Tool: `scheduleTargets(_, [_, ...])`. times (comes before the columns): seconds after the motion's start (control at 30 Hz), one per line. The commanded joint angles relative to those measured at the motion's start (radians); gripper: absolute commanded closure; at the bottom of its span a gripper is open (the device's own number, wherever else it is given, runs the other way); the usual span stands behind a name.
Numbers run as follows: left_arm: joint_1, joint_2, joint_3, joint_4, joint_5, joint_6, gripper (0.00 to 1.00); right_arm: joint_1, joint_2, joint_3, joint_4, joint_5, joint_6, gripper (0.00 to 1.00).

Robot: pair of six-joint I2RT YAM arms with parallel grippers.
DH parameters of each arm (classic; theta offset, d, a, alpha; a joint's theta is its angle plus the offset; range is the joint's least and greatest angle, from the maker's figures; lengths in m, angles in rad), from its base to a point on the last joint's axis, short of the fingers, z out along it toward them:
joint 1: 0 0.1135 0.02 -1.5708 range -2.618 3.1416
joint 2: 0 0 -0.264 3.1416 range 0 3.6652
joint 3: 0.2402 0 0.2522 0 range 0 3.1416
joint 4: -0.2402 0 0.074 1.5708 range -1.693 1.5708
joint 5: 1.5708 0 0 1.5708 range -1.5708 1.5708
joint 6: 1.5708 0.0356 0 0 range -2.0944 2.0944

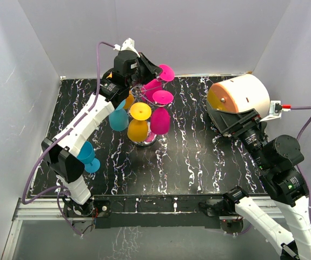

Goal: Place the wine glass upside down on the wine glass rack

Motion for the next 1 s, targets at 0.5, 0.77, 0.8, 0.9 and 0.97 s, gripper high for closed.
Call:
scheduleTargets(0.5, [0.024,-0.05,0.06,-0.031,-0.119,0.075,0.77,0.003,-0.005,0.003,0.032,0.017,-0.005,0.22])
scheduleTargets(0.77, [0.032,-0.081,0.065,-0.082,-0.228,0.145,0.68,0.003,0.01,0.006,0.044,0.011,-0.008,0.22])
scheduleTargets(0.8, [0.032,-0.093,0.059,-0.078,-0.249,0.16,0.66,0.003,0.013,0.007,0.044,0.011,-0.008,0.22])
scheduleTargets(0.9, [0.032,-0.123,0.061,-0.083,-0.3,0.212,0.64,0.003,0.019,0.007,0.048,0.007,-0.008,0.22])
scheduleTargets(0.97, [0.032,-0.152,0.06,-0.086,-0.324,0.252,0.64,0.003,0.022,0.006,0.051,0.004,-0.008,0.22])
